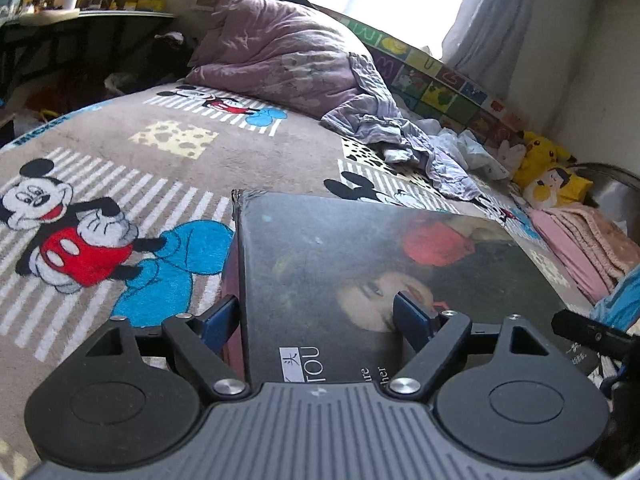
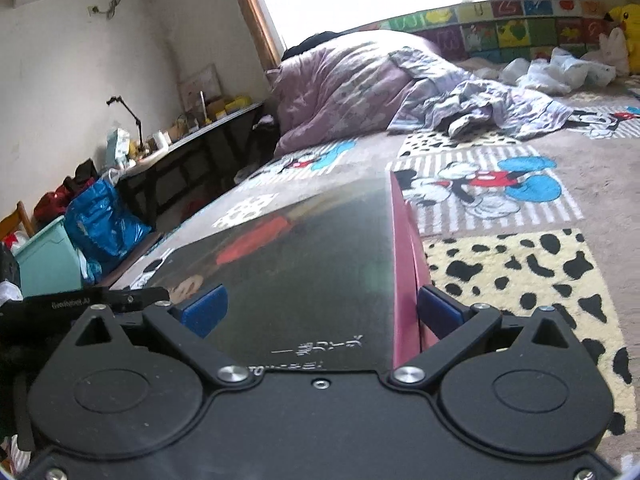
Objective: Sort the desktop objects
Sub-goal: 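Carry the black book with both grippers over the pink box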
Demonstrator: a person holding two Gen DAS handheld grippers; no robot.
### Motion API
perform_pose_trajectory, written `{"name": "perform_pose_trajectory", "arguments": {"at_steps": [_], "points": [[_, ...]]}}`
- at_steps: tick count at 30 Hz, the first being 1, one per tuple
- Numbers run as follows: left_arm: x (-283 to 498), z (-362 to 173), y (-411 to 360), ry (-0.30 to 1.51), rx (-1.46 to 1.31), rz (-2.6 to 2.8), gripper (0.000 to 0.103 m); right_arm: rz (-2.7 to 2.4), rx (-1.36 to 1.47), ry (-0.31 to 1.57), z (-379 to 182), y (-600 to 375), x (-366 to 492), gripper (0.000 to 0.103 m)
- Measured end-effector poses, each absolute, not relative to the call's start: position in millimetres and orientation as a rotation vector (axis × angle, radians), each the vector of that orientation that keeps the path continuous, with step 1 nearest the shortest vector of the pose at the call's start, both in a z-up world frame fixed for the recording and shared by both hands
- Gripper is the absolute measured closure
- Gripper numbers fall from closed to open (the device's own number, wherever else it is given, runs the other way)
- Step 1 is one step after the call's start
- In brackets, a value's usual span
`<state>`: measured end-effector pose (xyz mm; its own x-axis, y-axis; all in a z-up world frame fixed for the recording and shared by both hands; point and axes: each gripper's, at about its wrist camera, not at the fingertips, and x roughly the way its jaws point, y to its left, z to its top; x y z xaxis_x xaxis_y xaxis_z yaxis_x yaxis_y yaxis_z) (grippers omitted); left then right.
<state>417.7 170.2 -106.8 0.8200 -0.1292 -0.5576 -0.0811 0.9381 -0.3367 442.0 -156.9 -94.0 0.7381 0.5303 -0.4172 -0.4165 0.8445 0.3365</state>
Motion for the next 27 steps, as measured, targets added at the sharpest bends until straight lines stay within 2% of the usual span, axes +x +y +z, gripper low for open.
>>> {"name": "perform_pose_trajectory", "arguments": {"at_steps": [9,18,27], "points": [[419,-106,164,0.607,-0.361,0.008,0.018,0.503,0.242,0.510,-100,-164,444,0.000],[419,-106,167,0.602,-0.376,0.005,0.017,0.508,0.346,0.575,-113,-179,455,0.000],[418,-105,151,0.619,-0.254,-0.012,0.015,0.565,0.449,0.621,-125,-188,460,0.001]]}}
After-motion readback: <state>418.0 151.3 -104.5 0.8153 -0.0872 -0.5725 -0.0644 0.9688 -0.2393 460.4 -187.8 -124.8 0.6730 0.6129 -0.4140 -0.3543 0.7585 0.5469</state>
